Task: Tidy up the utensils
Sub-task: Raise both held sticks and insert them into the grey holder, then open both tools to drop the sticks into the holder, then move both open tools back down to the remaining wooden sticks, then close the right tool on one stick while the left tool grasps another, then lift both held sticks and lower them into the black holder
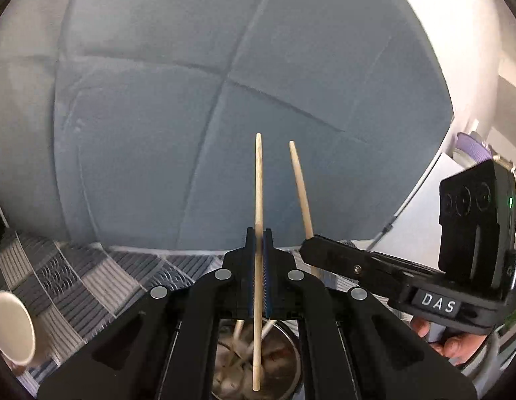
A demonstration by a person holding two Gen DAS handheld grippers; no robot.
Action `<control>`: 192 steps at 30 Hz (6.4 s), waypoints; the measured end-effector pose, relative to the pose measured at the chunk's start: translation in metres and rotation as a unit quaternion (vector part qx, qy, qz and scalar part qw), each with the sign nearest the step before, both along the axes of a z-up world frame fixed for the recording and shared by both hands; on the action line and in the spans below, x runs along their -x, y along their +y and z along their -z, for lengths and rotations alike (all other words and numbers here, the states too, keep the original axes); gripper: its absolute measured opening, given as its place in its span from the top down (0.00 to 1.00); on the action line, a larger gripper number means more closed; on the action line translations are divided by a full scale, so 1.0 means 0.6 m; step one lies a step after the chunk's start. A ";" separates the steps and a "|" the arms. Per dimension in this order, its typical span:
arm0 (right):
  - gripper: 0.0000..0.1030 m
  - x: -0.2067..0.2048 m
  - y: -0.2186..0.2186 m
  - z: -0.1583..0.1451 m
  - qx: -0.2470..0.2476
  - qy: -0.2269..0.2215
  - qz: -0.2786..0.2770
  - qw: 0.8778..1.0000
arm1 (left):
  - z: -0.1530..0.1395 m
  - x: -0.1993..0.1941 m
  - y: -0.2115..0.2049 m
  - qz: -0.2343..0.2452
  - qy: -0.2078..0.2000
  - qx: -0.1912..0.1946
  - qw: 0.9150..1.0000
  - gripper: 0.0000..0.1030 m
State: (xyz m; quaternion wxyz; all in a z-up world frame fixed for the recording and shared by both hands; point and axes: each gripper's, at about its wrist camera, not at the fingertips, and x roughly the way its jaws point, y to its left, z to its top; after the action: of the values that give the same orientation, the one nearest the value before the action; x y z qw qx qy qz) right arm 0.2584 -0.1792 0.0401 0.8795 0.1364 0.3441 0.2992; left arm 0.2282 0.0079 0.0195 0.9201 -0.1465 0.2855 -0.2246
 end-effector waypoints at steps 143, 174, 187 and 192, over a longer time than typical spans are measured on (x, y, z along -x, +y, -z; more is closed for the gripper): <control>0.84 0.266 -0.121 0.362 0.310 0.215 0.006 0.926 | 0.345 0.244 -0.086 -0.046 0.256 -0.261 0.930 0.47; 0.96 0.217 -0.253 0.233 0.185 0.205 0.090 0.957 | 0.185 0.201 0.106 -0.144 0.269 -0.187 0.934 0.96; 0.96 0.185 -0.191 0.152 0.163 0.136 0.054 0.976 | 0.104 0.190 0.091 -0.126 0.217 -0.160 0.955 0.96; 0.96 0.171 -0.173 0.120 0.146 0.111 0.039 0.982 | 0.074 0.193 0.092 -0.128 0.198 -0.147 0.961 0.98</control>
State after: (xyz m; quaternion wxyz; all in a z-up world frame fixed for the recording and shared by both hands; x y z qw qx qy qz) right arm 0.1559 -0.2828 -0.0317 0.8573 0.0528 0.4739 0.1942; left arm 0.1125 0.0634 -0.0252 0.8774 -0.0867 0.4710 -0.0269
